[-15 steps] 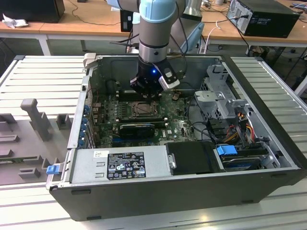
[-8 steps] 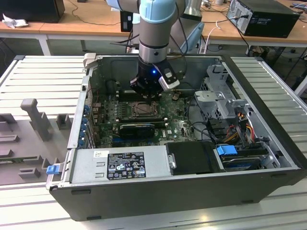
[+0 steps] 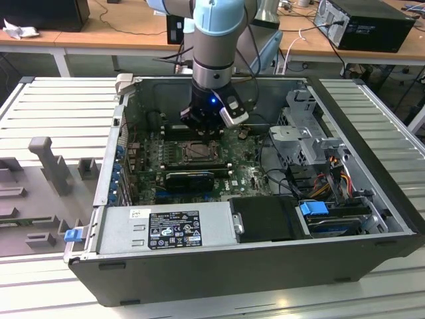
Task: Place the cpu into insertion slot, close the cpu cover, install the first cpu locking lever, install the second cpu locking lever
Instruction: 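Install the first cpu locking lever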
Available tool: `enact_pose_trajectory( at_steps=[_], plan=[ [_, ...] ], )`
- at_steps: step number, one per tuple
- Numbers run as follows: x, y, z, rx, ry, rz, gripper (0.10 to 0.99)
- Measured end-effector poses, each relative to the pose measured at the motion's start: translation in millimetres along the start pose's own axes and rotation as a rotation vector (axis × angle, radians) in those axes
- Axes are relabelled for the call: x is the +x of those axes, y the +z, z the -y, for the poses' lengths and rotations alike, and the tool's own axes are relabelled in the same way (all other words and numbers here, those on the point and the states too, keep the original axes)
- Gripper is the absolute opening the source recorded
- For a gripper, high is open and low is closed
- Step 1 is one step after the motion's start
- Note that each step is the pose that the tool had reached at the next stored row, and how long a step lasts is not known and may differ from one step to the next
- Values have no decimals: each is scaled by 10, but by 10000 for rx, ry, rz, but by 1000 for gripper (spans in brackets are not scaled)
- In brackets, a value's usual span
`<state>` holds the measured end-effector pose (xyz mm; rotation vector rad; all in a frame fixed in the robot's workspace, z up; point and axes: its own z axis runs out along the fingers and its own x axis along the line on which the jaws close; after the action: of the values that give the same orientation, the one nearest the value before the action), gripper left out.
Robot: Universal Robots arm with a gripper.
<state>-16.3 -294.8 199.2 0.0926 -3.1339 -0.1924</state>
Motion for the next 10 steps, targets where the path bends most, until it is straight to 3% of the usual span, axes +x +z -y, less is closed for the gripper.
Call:
enact_pose_trajectory(
  at_steps=[2, 5, 10],
  plan=[
    [0, 0, 0, -106, 1, 5, 106],
    [-1, -29, -8, -143, 1, 13, 106],
    [-1, -230, -29, -127, 1, 6, 106]
  ],
)
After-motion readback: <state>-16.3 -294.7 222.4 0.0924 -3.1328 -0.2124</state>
